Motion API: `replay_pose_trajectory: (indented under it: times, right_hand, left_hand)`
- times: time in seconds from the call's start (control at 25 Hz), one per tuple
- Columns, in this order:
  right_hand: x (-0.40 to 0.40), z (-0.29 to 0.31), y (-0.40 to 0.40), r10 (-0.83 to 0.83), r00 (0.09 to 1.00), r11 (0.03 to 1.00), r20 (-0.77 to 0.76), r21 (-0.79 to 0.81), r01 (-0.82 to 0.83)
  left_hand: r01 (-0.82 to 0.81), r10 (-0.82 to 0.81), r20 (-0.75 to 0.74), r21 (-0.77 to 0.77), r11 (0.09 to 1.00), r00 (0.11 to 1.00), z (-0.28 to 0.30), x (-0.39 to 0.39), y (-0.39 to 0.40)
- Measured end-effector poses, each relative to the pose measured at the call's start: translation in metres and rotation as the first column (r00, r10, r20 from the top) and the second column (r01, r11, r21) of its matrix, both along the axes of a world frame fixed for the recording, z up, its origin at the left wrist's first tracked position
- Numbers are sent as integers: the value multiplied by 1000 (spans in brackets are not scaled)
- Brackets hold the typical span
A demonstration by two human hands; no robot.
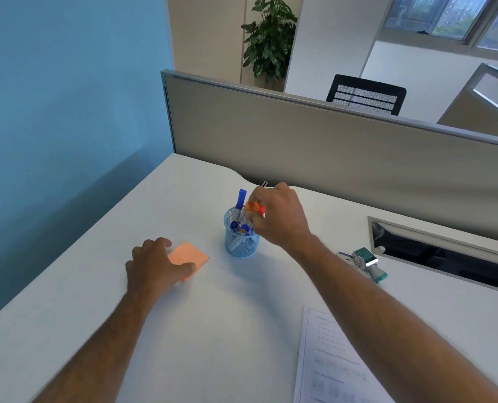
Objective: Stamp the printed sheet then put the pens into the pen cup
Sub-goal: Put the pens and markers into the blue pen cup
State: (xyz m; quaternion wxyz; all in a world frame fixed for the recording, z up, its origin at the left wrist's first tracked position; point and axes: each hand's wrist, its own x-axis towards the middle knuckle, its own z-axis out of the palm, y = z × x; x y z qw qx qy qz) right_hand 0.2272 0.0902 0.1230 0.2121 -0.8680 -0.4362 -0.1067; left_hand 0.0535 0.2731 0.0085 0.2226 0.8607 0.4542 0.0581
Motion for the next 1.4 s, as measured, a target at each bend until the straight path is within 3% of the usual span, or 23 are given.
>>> replay_pose_trajectory:
  times: [0.08, 0.28, 0.56, 0.68, 0.76, 0.84, 0.88, 0.96, 1.04, 1.12, 1.2, 1.4]
  right_hand:
    - [0, -4, 8, 8, 999, 998, 38, -69, -5]
    - [2, -14, 18, 14, 997, 974, 80, -226, 4]
    - [3, -19, 14, 148, 951, 908, 271, -419, -22]
    - [1, -17, 9, 108, 949, 966, 295, -258, -30]
    - [-3, -17, 2, 31, 960, 994, 280, 92, -59]
    - [-13, -18, -5, 5, 971, 907, 238, 408, -105]
    - [-19, -19, -8, 27, 974, 872, 223, 472, -132]
    - [-34, -24, -15, 127, 969, 860, 213, 463, -214]
    - [-49, -30, -22, 229, 963, 902, 145, 340, -266]
    - [-57, -33, -24, 277, 961, 948, -20, 167, -270]
    - [-59, -33, -21, 307, 938, 951, -161, 90, -295]
    - [-53, -26, -21, 283, 926, 942, -251, 256, -218]
  left_hand:
    - [10, -12, -89, -26, 1000, 996, 0, 2, -1]
    - [-42, 34, -73, -107, 993, 997, 4, 7, 4]
    - [-45, 88, 203, -207, 977, 975, 1, 4, 4]
    - [-36, 126, 338, -260, 965, 933, 2, 7, 2]
    - [2, 155, 445, -332, 943, 882, 4, 9, 0]
    - [138, 171, 573, -455, 880, 801, 10, 8, -3]
    - [235, 162, 631, -497, 835, 759, 14, 6, -4]
    - [435, 111, 718, -530, 728, 687, 23, 3, -8]
    - [552, 68, 767, -517, 654, 638, 29, 4, -14]
    - [581, 58, 786, -501, 641, 615, 34, 9, -21]
    - [584, 54, 795, -488, 649, 604, 37, 15, -28]
    - [569, 70, 817, -458, 683, 573, 44, 22, -33]
